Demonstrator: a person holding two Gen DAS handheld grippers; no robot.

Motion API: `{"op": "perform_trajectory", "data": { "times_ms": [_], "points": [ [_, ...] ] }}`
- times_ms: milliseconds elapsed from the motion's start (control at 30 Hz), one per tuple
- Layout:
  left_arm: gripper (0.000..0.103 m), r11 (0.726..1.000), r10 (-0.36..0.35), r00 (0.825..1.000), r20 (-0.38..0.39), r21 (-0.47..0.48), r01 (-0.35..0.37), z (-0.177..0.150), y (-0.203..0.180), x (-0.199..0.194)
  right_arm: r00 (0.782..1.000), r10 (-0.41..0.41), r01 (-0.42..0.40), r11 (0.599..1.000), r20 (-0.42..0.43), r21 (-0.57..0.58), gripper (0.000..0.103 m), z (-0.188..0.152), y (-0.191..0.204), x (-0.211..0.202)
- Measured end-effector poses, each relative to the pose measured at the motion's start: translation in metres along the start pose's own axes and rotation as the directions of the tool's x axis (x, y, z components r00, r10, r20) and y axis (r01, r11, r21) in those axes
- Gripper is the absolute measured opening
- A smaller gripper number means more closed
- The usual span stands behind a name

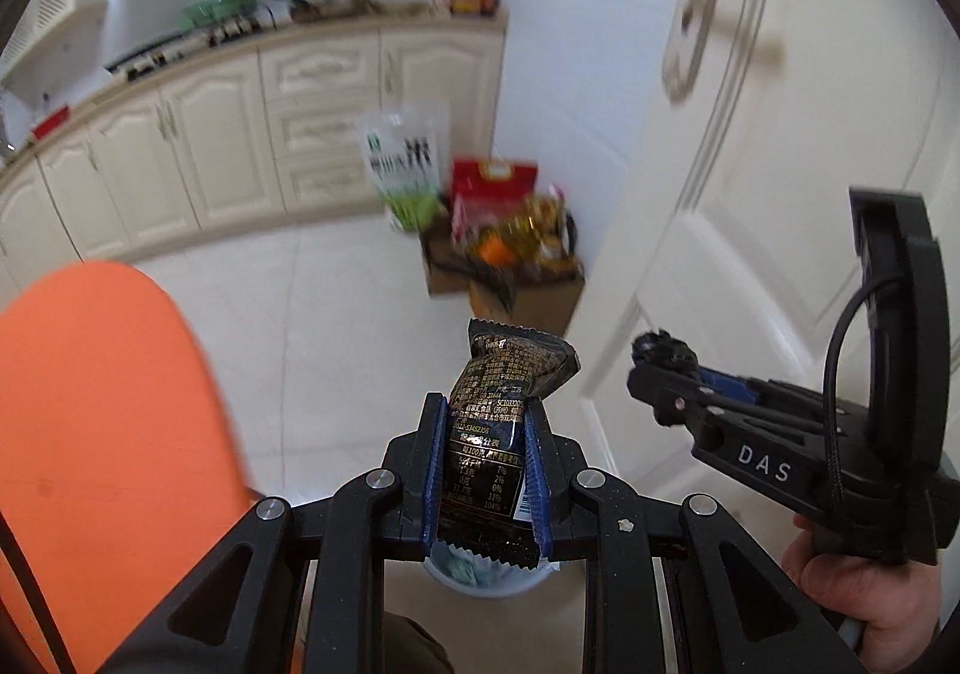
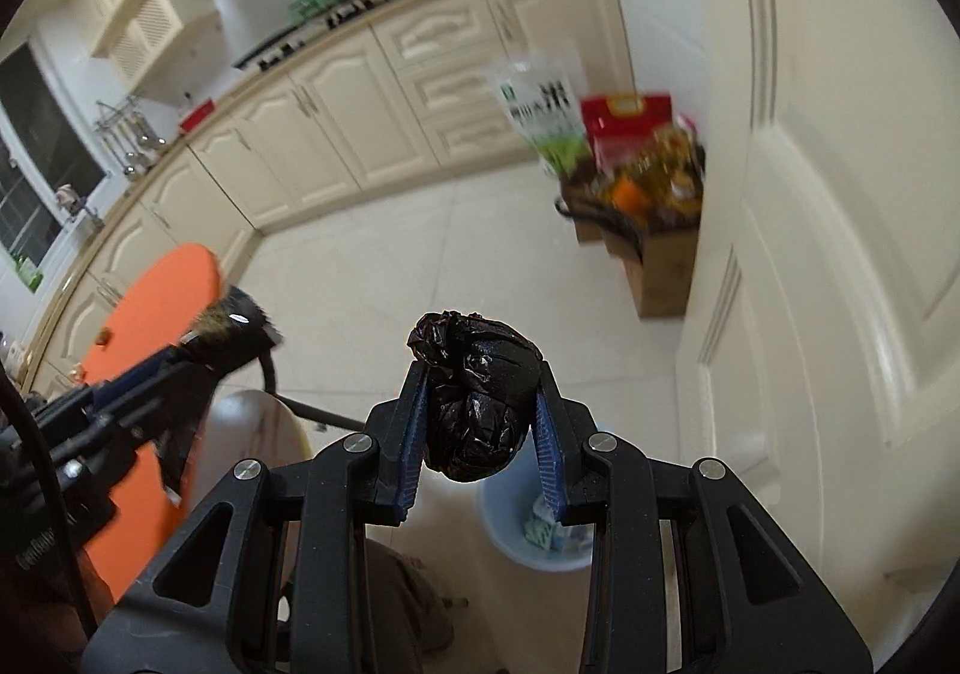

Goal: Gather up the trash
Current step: 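Lift both held bags and carry them over the blue bin, then open both tools to drop the bags into the blue bin, then move both open tools back to the orange table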

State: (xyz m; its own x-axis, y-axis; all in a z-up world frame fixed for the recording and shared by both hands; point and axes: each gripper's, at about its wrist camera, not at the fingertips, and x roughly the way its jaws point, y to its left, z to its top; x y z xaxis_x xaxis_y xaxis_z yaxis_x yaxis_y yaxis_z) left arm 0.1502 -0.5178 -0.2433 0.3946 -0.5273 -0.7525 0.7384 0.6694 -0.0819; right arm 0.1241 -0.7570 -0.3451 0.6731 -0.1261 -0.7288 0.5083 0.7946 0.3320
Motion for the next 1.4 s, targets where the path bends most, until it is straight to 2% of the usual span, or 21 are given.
{"op": "perform_trajectory", "data": {
  "times_ms": [167, 400, 433, 500, 533, 600, 633, 667, 700, 767, 833, 900, 967, 1100, 1267, 1400],
  "points": [
    [0.02, 1.0, 0.009, 0.993, -0.122, 0.009, -0.008, 0.001, -0.008, 0.05, 0.996, -0.002, 0.006, 0.999, -0.085, 0.05, 0.03, -0.009, -0.029, 0.039],
    [0.02, 1.0, 0.017, 0.971, -0.24, 0.004, -0.017, 0.034, -0.02, 0.113, 0.981, 0.018, 0.004, 0.994, -0.195, 0.113, 0.03, -0.028, -0.057, 0.088],
    [0.021, 1.0, 0.021, 0.967, -0.255, 0.002, -0.022, 0.062, -0.017, 0.128, 0.978, 0.023, 0.003, 0.992, -0.208, 0.123, 0.03, -0.029, -0.059, 0.095],
    [0.023, 0.999, 0.037, 0.955, -0.294, 0.006, -0.037, 0.083, -0.015, 0.15, 0.973, 0.031, 0.003, 0.989, -0.228, 0.147, 0.031, -0.033, -0.066, 0.105],
    [0.025, 0.999, 0.043, 0.95, -0.31, 0.01, -0.042, 0.106, -0.011, 0.167, 0.971, 0.035, 0.004, 0.987, -0.238, 0.16, 0.032, -0.035, -0.07, 0.11],
    [0.029, 0.998, 0.059, 0.939, -0.338, 0.022, -0.055, 0.127, -0.009, 0.192, 0.967, 0.034, 0.013, 0.983, -0.251, 0.184, 0.039, -0.038, -0.076, 0.116],
    [0.031, 0.997, 0.071, 0.936, -0.346, 0.03, -0.065, 0.127, -0.007, 0.193, 0.967, 0.033, 0.017, 0.98, -0.252, 0.196, 0.041, -0.038, -0.079, 0.118],
    [0.041, 0.996, 0.085, 0.933, -0.35, 0.037, -0.077, 0.129, -0.009, 0.196, 0.967, 0.029, 0.025, 0.978, -0.252, 0.209, 0.047, -0.04, -0.083, 0.118],
    [0.06, 0.996, 0.092, 0.932, -0.352, 0.04, -0.083, 0.132, -0.01, 0.2, 0.968, 0.022, 0.035, 0.975, -0.25, 0.219, 0.056, -0.04, -0.086, 0.118],
    [0.078, 0.994, 0.111, 0.932, -0.344, 0.038, -0.104, 0.136, -0.012, 0.201, 0.969, 0.01, 0.05, 0.97, -0.245, 0.236, 0.068, -0.042, -0.091, 0.115],
    [0.079, 0.991, 0.133, 0.936, -0.326, 0.051, -0.123, 0.133, -0.013, 0.196, 0.971, 0.002, 0.059, 0.966, -0.238, 0.25, 0.076, -0.042, -0.094, 0.11],
    [0.089, 0.987, 0.162, 0.935, -0.315, 0.074, -0.146, 0.128, -0.019, 0.19, 0.974, -0.01, 0.071, 0.961, -0.224, 0.266, 0.095, -0.041, -0.097, 0.104],
    [0.093, 0.985, 0.168, 0.941, -0.293, 0.087, -0.149, 0.122, -0.026, 0.179, 0.977, -0.026, 0.088, 0.953, -0.211, 0.29, 0.102, -0.04, -0.099, 0.098],
    [0.102, 0.981, 0.185, 0.954, -0.236, 0.106, -0.164, 0.114, -0.036, 0.156, 0.977, -0.061, 0.121, 0.948, -0.203, 0.296, 0.103, -0.035, -0.095, 0.085],
    [0.102, 0.982, 0.172, 0.973, -0.151, 0.097, -0.159, 0.105, -0.041, 0.111, 0.985, -0.068, 0.111, 0.955, -0.161, 0.274, 0.103, -0.024, -0.077, 0.061],
    [0.102, 0.986, 0.162, 0.984, -0.074, 0.052, -0.159, 0.098, -0.03, 0.068, 0.992, -0.055, 0.08, 0.967, -0.109, 0.242, 0.103, -0.013, -0.049, 0.034]
  ]
}}
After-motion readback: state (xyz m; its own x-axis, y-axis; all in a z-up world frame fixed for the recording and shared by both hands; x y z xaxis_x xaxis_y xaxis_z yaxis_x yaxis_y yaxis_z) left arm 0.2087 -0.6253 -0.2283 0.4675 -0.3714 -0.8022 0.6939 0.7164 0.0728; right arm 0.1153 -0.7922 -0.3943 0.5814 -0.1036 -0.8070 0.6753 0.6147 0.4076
